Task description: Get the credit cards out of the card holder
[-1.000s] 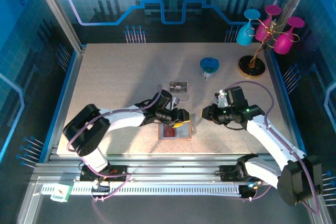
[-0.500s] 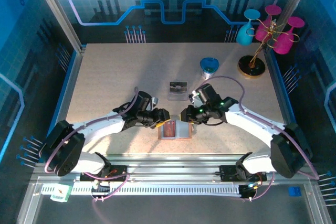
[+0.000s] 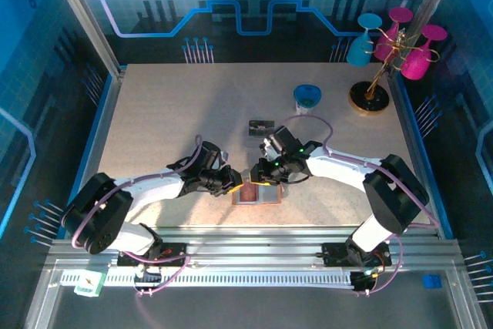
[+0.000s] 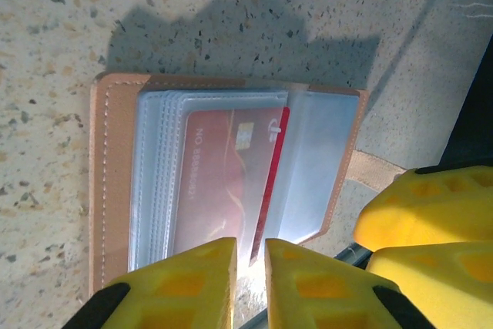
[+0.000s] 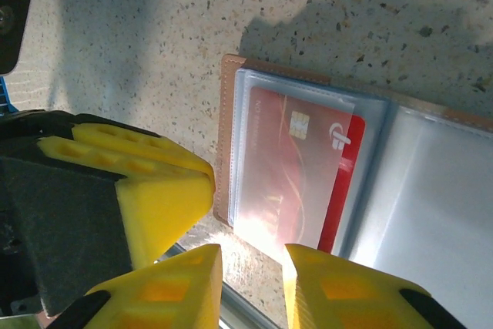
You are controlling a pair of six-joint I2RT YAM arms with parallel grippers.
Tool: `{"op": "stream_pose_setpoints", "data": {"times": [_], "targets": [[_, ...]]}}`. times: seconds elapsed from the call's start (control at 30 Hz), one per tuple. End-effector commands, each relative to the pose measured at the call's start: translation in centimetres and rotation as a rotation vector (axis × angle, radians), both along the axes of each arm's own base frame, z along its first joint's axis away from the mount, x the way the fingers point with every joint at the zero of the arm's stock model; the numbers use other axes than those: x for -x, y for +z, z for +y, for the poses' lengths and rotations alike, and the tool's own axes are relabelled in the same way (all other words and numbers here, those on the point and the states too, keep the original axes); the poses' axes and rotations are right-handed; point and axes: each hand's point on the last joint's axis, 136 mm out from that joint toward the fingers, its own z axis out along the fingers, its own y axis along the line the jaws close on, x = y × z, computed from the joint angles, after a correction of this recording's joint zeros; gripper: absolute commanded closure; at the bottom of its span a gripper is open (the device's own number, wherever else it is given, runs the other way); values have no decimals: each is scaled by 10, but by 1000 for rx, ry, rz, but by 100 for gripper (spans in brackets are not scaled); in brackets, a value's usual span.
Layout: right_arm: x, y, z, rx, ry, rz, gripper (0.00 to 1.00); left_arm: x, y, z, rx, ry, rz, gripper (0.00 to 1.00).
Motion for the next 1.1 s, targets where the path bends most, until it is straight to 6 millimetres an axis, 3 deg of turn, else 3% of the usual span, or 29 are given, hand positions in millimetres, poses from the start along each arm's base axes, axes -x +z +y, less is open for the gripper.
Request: {"op": "stream_pose_setpoints", "data": {"times": [0.0,0.2,0.43,0.77,0.8,1.07], "targets": [[2,-9,9,-21,2,19,73,-1,-4,-5,28,-13,21,87],[5,-23,9,-15,-2,47,74,2,-17,-6,5,-29,61,93],[6,-33,10,-3,0,67,74,7,-28,-2,-22,-28,91,93],[6,-43,10,8,0,85,74,9,-32,2,-44,-29,100,93],[13,-51,4,25,-1,104,74,9,-31,2,-43,-29,101,93],[14,-53,-4,73,0,98,74,10,-32,3,-48,-28,104,93]]}}
